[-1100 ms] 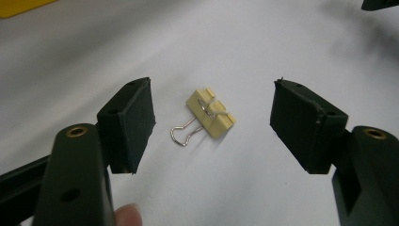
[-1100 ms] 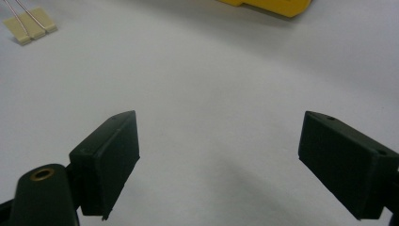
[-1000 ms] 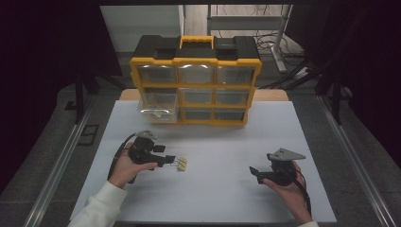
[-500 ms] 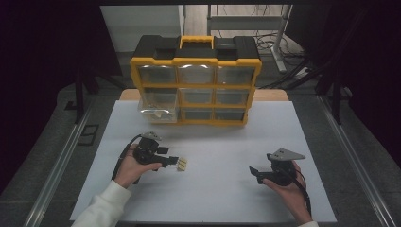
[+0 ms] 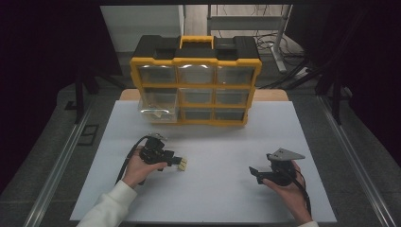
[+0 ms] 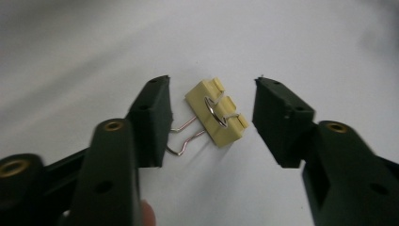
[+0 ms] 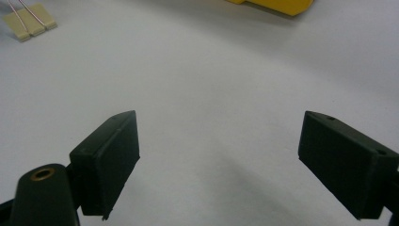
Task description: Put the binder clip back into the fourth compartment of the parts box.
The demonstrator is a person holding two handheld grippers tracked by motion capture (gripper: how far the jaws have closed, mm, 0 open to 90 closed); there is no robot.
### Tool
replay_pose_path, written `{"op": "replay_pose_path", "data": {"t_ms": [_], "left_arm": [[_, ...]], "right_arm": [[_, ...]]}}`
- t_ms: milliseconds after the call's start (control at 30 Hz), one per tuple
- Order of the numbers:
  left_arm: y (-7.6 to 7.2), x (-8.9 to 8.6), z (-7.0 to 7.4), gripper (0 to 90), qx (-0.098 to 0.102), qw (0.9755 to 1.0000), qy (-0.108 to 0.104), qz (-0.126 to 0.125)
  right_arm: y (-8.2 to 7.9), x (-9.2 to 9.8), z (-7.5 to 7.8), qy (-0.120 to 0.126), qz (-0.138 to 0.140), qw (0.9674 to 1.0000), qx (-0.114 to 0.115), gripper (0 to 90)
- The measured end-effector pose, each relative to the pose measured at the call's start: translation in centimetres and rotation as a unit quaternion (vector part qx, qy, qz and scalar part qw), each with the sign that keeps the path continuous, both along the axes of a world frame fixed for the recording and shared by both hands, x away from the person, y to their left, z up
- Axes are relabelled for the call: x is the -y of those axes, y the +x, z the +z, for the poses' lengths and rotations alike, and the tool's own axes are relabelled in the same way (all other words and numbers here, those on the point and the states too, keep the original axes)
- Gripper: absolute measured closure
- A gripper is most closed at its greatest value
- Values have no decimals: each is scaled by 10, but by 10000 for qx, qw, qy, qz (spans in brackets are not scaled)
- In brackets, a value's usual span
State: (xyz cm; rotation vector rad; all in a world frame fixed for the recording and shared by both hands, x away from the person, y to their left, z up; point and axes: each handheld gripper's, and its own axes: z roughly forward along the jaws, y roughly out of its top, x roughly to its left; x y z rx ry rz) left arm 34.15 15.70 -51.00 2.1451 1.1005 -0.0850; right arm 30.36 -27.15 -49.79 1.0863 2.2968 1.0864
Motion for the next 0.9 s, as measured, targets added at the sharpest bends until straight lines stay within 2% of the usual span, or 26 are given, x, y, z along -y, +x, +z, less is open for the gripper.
{"op": "replay_pose_path", "data": {"t_ms": [233,333,500,567,733,900], "left_arm": [[1,1,0,772,-137,9998,-112,-69],[0,1,2,840,-197,9994,-261,-128],[-2,3,5,883,-243,9985,-416,-250],[-3,4,7,889,-218,9985,-374,-338],[-6,7,11,890,-86,9988,-324,-366],[-9,4,18,891,75,9986,-383,-361]], "right_arm": [[0,-1,0,-6,2,10000,1,138],[0,-1,0,-15,5,10000,-8,137],[0,-1,0,-17,3,10000,0,138],[0,-1,0,-18,3,10000,3,138],[0,-1,-1,-19,9,10000,-9,138],[0,-1,0,-6,-8,10000,-5,137]]}}
